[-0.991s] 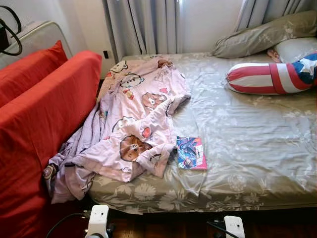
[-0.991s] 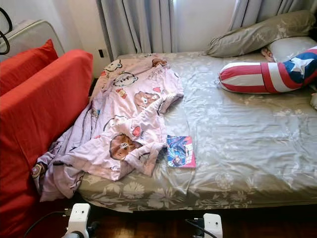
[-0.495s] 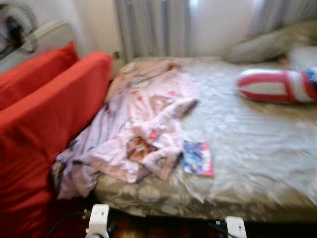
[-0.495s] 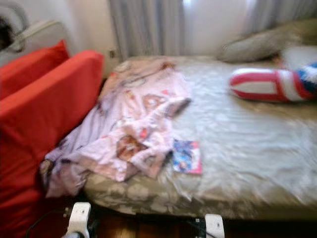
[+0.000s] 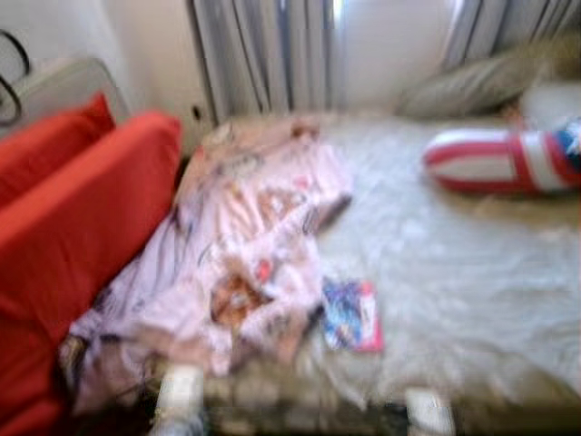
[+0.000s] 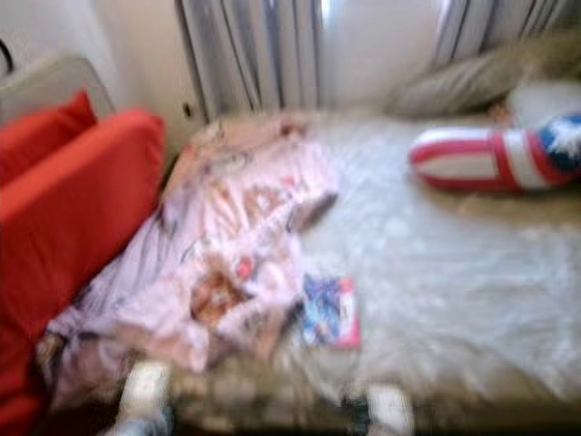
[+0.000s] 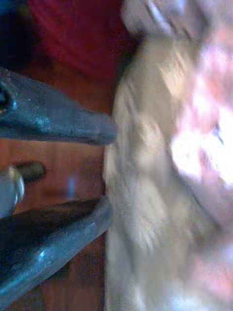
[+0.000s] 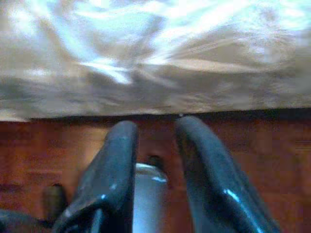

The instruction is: Clean up the room

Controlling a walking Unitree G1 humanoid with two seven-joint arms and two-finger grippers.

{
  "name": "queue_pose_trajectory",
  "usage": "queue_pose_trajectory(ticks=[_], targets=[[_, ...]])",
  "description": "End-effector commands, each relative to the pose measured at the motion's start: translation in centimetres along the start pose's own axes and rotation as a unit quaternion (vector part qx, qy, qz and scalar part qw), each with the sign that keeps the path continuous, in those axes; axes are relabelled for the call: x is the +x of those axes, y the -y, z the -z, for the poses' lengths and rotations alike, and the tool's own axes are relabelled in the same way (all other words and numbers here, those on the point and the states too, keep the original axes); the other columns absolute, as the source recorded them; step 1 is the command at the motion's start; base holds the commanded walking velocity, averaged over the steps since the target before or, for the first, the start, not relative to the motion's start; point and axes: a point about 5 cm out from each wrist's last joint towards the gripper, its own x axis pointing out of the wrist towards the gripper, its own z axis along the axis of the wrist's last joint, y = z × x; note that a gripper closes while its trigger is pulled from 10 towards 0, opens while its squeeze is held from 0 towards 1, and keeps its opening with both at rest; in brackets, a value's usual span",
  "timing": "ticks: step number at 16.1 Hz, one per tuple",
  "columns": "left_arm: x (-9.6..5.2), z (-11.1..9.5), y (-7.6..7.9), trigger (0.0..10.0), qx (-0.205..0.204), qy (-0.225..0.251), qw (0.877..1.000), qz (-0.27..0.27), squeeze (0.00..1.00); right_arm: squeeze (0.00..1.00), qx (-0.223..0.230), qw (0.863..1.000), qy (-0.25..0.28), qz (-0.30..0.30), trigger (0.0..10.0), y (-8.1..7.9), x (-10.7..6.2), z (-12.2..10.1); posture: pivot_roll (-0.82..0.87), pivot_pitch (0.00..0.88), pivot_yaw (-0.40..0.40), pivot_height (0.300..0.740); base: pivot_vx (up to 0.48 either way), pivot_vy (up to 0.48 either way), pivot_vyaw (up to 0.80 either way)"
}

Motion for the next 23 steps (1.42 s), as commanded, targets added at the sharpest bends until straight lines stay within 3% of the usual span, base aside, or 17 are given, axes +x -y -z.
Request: queue_pose_trajectory(ticks=[1,6,10,12,15,17,19,23], targets=[[-0.5,1.2,-1.8,10.0,-0.001,-0.021,0.999,-0.025,0.0,0.0,0.005,1.0,0.014,-0.02,10.0,-1.5,0.3,-0.9,0.01,0.0,0.042,0.74,0.311,0.0,0.0],[-0.5,1.0,-1.8,10.0,-0.004,-0.01,1.0,-0.024,0.0,0.0,0.018,0.999,0.033,-0.028,10.0,-1.8,0.5,-1.7,0.0,0.0,0.042,0.74,0.242,0.0,0.26],[0.1,-2.7,-1.1,10.0,-0.022,0.082,0.996,-0.006,0.0,0.0,0.028,0.988,0.141,-0.047,10.0,-2.4,0.8,-7.0,-0.01,0.0,0.048,0.74,0.0,0.0,0.0],[0.2,-6.9,-1.2,10.0,-0.032,0.178,0.984,0.005,0.0,0.0,0.017,0.968,0.244,-0.055,10.0,-2.7,0.4,-11.7,-0.03,0.0,0.049,0.74,0.0,0.0,0.0],[-0.4,-10.4,-1.1,10.0,-0.03,0.268,0.963,0.022,0.0,0.0,0.014,0.942,0.331,-0.055,10.0,-2.5,-0.6,-14.7,-0.04,0.0,0.052,0.74,0.0,0.0,0.0],[-1.4,-11.9,-1.2,10.0,-0.027,0.334,0.942,0.029,0.0,0.0,-0.001,0.925,0.376,-0.053,10.0,-2.3,-1.5,-15.3,-0.05,0.0,0.055,0.74,0.0,0.0,0.0],[-2.1,-12.5,-1.1,10.0,-0.027,0.366,0.93,0.03,0.0,0.0,-0.003,0.914,0.402,-0.053,10.0,-2.4,-2.1,-15.3,-0.05,0.0,0.054,0.74,0.0,0.0,0.0],[-2.5,-13.1,-0.1,10.0,-0.013,0.383,0.923,0.046,0.0,0.0,0.0,0.907,0.419,-0.032,10.0,-2.4,-2.6,-15.6,-0.05,0.0,0.049,0.74,0.0,0.0,0.0]])
